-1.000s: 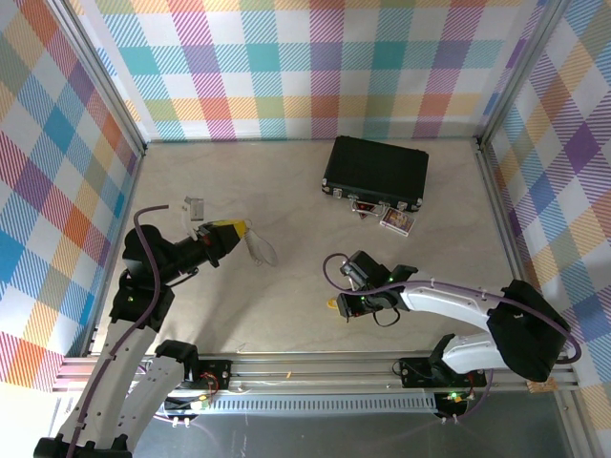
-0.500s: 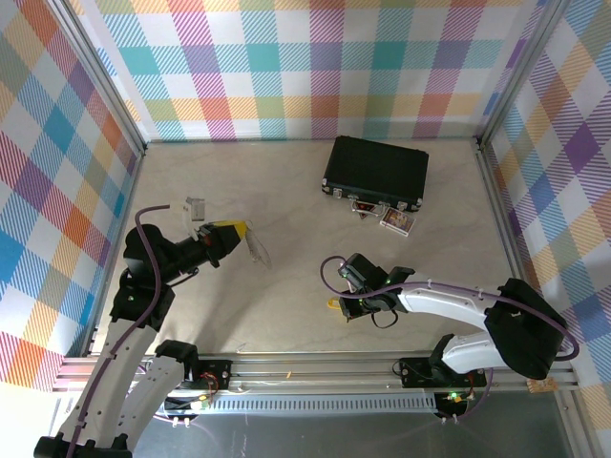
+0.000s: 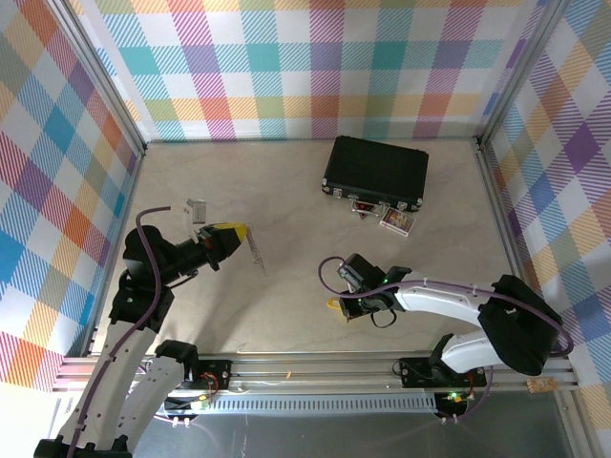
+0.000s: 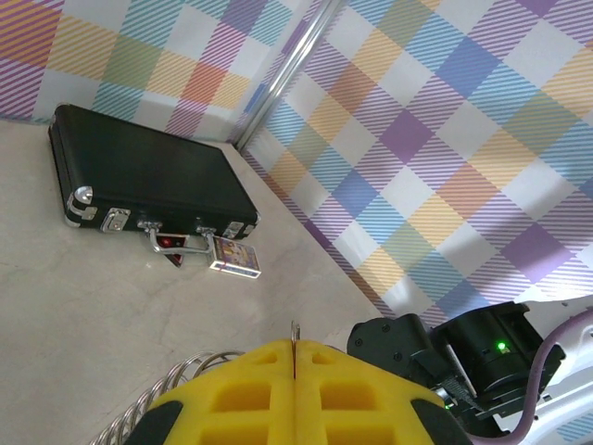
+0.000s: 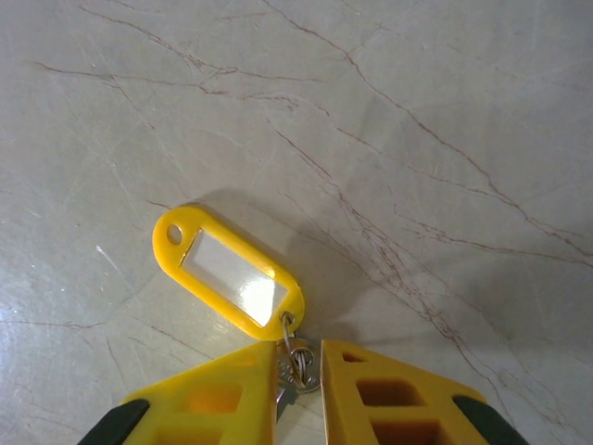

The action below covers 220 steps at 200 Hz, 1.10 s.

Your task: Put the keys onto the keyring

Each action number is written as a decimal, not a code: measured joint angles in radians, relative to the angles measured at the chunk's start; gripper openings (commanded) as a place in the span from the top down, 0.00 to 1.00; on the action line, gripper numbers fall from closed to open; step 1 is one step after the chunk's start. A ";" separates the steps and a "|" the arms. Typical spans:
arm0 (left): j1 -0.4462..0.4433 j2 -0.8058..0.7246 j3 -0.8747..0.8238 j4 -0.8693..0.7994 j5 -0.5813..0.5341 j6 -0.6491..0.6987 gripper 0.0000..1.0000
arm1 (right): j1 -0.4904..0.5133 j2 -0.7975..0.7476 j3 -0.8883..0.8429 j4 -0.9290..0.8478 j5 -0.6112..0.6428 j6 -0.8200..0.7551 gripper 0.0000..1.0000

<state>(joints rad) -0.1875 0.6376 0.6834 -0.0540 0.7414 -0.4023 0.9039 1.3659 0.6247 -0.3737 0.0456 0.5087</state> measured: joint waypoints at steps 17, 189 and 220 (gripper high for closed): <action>0.000 0.000 0.000 0.000 0.000 0.002 1.00 | 0.000 0.000 0.000 0.003 0.000 0.000 0.85; 0.000 -0.026 0.000 -0.059 -0.099 0.006 1.00 | 0.001 0.228 0.340 -0.425 0.060 0.007 1.00; 0.000 -0.027 0.000 -0.069 -0.117 0.006 1.00 | 0.001 0.264 0.360 -0.485 0.055 -0.003 1.00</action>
<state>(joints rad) -0.1875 0.6109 0.6834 -0.1226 0.6243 -0.3962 0.9051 1.6295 0.9844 -0.8589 0.1009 0.5060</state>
